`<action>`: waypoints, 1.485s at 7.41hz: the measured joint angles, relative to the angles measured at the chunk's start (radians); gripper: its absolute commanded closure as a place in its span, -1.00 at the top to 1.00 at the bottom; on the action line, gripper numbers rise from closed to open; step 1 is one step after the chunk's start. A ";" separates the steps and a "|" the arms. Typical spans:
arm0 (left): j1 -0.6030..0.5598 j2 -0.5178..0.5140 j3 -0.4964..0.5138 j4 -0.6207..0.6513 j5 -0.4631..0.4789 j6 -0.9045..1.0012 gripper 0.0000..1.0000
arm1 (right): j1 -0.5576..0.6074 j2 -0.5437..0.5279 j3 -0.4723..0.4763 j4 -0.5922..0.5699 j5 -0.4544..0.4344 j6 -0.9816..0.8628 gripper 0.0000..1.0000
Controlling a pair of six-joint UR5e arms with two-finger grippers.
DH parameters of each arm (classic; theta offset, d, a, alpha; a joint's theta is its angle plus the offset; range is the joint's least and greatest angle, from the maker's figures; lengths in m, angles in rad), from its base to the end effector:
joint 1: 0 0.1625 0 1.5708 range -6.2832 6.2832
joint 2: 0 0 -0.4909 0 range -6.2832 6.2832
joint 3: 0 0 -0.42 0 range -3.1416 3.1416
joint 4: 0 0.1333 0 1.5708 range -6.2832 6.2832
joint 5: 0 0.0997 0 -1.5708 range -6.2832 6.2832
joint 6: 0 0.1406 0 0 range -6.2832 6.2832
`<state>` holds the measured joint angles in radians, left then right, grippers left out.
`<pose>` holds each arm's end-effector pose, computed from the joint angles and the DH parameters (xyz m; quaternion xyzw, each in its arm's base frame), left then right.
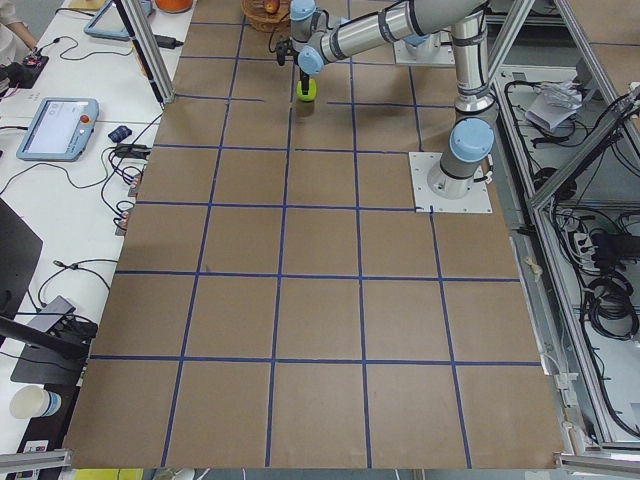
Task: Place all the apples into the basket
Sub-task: 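Drop dark apple into basket with right gripper while left sets green apple down, then reach the right gripper to the green apple and grasp it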
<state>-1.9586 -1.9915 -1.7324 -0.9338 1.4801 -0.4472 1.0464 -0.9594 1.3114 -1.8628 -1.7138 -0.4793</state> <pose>-0.3842 -0.5544 0.2453 0.0284 -0.9982 0.0066 0.0525 -0.2861 -0.7208 0.2748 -0.0203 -0.9968 -0.0606 0.0482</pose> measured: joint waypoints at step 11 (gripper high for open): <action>0.392 0.414 0.262 -0.702 0.121 0.355 1.00 | 0.132 -0.209 -0.017 0.382 0.168 0.324 1.00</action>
<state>-1.5663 -1.5779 -1.4703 -1.6354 1.6015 -0.0925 1.1788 -1.1688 1.2947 -1.4807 -1.5456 -0.1548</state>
